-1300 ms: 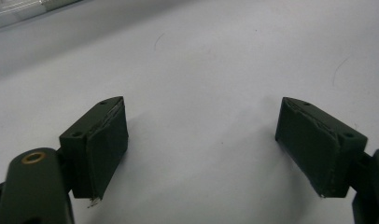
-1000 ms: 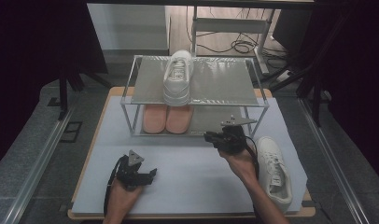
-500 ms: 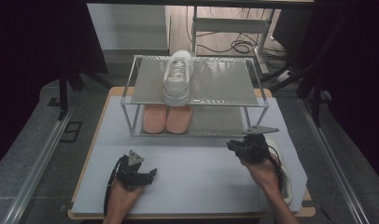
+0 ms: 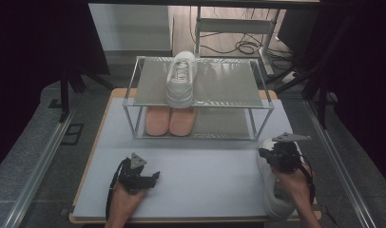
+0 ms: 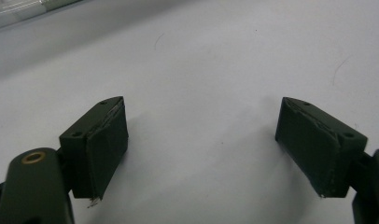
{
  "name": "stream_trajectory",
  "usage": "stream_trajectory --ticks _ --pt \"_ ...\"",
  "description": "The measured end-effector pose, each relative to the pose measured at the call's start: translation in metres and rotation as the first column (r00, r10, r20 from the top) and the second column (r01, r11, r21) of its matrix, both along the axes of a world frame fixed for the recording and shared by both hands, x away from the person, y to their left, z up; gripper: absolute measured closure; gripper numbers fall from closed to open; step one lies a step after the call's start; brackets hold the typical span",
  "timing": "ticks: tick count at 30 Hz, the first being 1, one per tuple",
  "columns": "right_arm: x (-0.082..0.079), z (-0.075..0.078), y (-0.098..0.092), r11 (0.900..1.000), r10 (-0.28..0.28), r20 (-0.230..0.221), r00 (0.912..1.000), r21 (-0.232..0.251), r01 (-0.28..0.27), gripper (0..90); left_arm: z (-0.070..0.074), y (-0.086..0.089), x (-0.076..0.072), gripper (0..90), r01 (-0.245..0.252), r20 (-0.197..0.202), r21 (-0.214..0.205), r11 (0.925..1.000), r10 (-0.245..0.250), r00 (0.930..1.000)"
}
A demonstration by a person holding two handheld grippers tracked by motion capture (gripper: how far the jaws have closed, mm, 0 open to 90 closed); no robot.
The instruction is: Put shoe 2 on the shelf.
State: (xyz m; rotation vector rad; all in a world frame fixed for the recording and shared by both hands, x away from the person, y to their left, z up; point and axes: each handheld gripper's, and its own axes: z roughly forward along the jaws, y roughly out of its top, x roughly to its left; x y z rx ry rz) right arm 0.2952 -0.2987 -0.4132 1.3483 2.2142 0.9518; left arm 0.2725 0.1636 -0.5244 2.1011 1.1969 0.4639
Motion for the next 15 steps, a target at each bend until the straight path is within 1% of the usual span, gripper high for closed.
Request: stream_trajectory --ticks 4,8,12,15 --pt "-0.003 0.000 -0.017 0.9989 -0.045 -0.004 0.9990 -0.010 0.045 89.9 0.000 0.000 0.000 17.1 0.003 -0.002 0.003 1.0000 -0.003 1.0000" --pt "-0.007 -0.001 -0.033 0.9957 -0.092 -0.013 0.9957 -0.010 0.092 89.9 0.000 0.000 0.000 17.1 0.002 -0.002 0.003 1.0000 -0.002 1.0000" --pt "-0.010 -0.005 -0.049 0.9902 -0.139 -0.022 0.9900 -0.013 0.139 89.9 0.000 0.000 0.000 17.1 0.003 -0.002 0.003 1.0000 -0.003 1.0000" --pt "-0.013 -0.008 -0.061 0.9844 -0.176 -0.026 0.9841 -0.013 0.176 89.9 0.000 0.000 0.000 17.2 0.003 -0.002 0.003 1.0000 -0.003 1.0000"
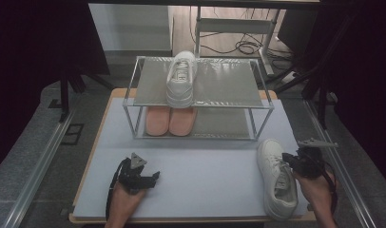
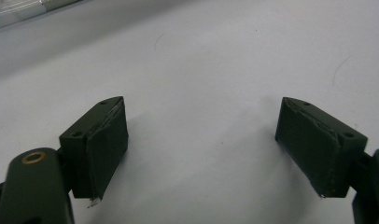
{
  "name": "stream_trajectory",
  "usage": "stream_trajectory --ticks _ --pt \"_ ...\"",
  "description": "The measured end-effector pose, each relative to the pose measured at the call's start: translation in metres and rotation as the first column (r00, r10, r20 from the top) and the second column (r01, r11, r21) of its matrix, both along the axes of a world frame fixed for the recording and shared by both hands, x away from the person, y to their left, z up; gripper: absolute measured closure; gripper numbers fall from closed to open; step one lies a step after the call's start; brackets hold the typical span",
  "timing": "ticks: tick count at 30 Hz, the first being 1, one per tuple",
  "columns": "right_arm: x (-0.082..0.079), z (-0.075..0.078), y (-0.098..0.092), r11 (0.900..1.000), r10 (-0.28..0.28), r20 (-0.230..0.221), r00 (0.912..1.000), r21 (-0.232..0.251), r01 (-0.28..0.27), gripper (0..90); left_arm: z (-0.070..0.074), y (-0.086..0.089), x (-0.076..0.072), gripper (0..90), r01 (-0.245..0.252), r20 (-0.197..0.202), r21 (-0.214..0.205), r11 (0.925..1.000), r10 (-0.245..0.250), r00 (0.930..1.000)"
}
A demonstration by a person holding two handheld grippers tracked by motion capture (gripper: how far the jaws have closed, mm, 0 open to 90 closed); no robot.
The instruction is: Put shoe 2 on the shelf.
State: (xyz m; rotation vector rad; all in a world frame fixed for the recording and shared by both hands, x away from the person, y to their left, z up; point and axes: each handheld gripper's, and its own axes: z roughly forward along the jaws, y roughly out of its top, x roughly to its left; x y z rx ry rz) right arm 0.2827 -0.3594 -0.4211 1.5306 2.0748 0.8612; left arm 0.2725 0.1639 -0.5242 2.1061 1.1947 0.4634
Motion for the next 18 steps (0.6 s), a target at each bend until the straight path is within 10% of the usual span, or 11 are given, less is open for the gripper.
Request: stream_trajectory --ticks 18 --pt "-0.018 -0.033 -0.032 0.9962 -0.087 -0.072 0.9936 -0.014 0.086 89.9 0.000 0.000 0.000 17.2 0.000 0.000 0.000 1.0000 0.000 1.0000"
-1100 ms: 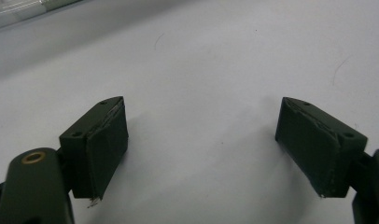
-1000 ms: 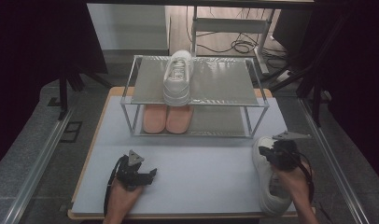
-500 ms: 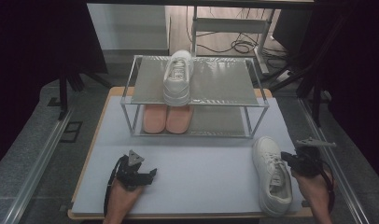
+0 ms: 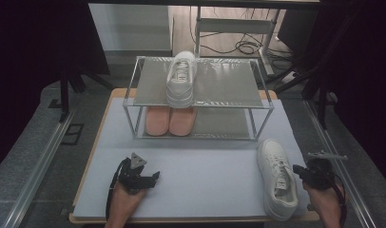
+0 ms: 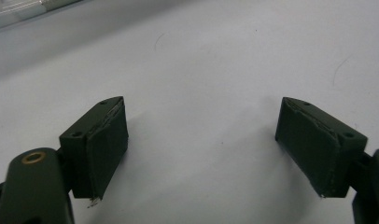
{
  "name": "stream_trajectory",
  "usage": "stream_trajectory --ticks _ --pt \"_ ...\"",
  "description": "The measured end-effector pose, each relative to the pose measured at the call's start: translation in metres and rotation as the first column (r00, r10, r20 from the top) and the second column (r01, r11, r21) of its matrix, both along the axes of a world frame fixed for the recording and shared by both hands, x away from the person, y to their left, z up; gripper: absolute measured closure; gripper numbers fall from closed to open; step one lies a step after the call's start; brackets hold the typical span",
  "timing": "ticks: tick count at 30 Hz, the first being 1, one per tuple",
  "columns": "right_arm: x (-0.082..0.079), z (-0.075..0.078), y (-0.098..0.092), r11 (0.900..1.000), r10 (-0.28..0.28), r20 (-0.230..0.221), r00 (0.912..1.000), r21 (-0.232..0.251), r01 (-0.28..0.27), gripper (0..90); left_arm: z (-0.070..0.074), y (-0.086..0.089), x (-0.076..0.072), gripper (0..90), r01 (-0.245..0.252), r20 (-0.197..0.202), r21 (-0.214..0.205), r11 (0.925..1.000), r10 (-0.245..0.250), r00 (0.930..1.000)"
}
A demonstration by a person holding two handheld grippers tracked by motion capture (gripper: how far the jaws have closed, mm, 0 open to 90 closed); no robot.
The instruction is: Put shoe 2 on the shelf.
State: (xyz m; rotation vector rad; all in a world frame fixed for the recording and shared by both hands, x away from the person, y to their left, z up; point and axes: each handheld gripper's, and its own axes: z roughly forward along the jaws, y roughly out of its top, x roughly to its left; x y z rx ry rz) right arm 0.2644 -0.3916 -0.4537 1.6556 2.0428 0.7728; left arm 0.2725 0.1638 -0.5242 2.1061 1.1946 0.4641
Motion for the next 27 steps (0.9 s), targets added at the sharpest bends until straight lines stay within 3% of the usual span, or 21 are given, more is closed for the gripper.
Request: stream_trajectory --ticks 9,19,27 --pt "-0.005 -0.019 -0.003 0.9999 -0.007 -0.046 0.9989 0.015 0.008 90.0 0.000 0.000 0.000 17.2 0.000 0.000 0.000 1.0000 0.000 1.0000" --pt "-0.005 -0.020 0.004 0.9994 -0.032 -0.039 0.9987 0.012 0.033 90.0 0.000 0.000 0.000 17.1 -0.002 0.001 -0.002 1.0000 0.002 1.0000" --pt "0.004 -0.021 0.021 0.9993 0.016 -0.041 0.9990 0.034 -0.015 90.0 0.000 0.000 0.000 17.1 -0.002 0.000 -0.002 1.0000 0.002 1.0000"
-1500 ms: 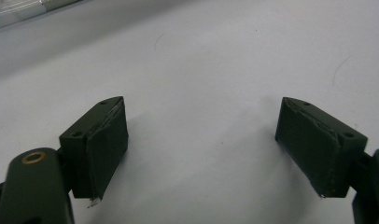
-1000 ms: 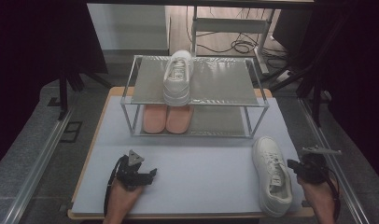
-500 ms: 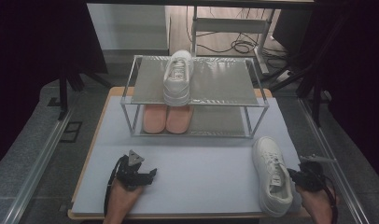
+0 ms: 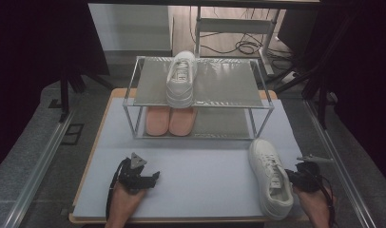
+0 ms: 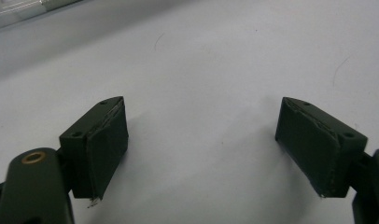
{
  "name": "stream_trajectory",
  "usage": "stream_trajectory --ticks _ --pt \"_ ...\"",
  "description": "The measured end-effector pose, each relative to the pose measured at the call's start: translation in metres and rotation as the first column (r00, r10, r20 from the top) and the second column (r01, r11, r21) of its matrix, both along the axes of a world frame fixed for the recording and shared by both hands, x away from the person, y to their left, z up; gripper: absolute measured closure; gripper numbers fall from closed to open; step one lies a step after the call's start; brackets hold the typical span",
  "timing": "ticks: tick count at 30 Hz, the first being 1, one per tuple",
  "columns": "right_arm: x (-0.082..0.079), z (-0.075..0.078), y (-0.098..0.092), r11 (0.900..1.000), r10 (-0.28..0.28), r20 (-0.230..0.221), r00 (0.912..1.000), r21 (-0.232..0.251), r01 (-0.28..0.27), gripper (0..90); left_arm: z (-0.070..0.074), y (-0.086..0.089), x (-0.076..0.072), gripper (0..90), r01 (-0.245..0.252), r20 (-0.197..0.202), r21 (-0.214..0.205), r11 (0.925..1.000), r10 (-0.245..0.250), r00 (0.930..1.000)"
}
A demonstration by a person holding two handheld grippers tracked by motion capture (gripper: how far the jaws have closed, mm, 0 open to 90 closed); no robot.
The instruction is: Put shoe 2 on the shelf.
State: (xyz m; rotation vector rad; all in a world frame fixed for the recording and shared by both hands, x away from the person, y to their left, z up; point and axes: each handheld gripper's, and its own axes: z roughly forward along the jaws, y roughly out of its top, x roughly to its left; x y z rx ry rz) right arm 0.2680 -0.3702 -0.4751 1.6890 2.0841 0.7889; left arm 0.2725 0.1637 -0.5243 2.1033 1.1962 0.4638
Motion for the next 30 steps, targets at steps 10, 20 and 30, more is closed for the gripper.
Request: stream_trajectory --ticks 10,20,30 --pt "0.011 0.000 0.025 0.9978 0.064 -0.009 0.9979 0.018 -0.063 90.0 0.000 0.000 0.000 17.2 0.001 -0.001 0.002 1.0000 -0.001 1.0000" --pt "0.029 -0.001 0.064 0.9861 0.163 -0.017 0.9865 0.037 -0.162 90.0 0.000 0.000 0.000 17.1 0.001 -0.001 0.002 1.0000 -0.001 1.0000" --pt "0.052 -0.001 0.104 0.9553 0.295 -0.034 0.9549 0.033 -0.294 90.0 0.000 0.000 0.000 17.1 0.001 -0.001 0.001 1.0000 -0.001 1.0000"
